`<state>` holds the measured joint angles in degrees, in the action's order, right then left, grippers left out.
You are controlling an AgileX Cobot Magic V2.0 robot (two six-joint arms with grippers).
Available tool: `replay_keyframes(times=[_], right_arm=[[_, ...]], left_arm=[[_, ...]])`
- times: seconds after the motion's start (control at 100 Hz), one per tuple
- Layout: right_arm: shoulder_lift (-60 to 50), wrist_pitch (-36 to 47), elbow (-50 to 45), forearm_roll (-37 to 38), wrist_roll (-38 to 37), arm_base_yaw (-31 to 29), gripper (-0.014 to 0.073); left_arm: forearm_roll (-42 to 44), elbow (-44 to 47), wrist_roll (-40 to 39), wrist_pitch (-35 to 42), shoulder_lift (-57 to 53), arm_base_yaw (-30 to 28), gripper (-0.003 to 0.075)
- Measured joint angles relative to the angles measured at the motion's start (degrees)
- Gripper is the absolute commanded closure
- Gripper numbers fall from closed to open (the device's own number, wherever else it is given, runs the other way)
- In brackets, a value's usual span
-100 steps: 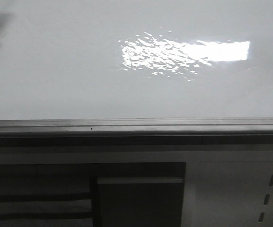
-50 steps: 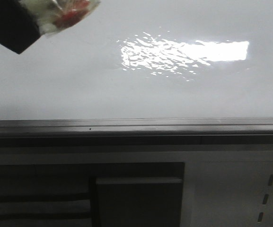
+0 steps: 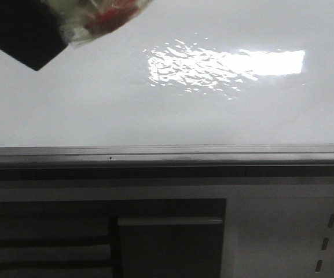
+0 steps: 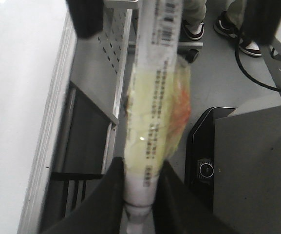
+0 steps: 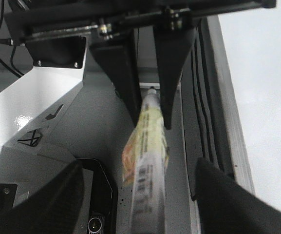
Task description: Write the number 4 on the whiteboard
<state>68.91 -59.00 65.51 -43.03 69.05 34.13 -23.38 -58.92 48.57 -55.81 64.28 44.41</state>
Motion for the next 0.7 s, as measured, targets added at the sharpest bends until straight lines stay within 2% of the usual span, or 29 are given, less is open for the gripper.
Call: replay_keyframes(times=[0.11, 0.33, 0.58, 0.7], right_arm=[[1.71, 1.66, 0.13, 0.00, 0.14, 1.08, 0.0173], [2.19, 2.35, 0.13, -0.11, 0.14, 1.19, 0.0400], [2.19, 1.91, 0.13, -0.11, 0.14, 1.19, 0.0494], [2.19, 2.03, 0.13, 0.10, 0.14, 1.19, 0.0586]], left_arm=[[0.00, 0.00, 0.22, 0.00, 0.00, 0.00, 0.0741], [0.00, 0.00, 0.35, 0.59, 0.00, 0.00, 0.0741], [0.00, 0.00, 0.35, 1.41, 0.00, 0.00, 0.0741], [-0.09, 0.00, 0.35, 1.31, 0.00, 0.00, 0.0731]])
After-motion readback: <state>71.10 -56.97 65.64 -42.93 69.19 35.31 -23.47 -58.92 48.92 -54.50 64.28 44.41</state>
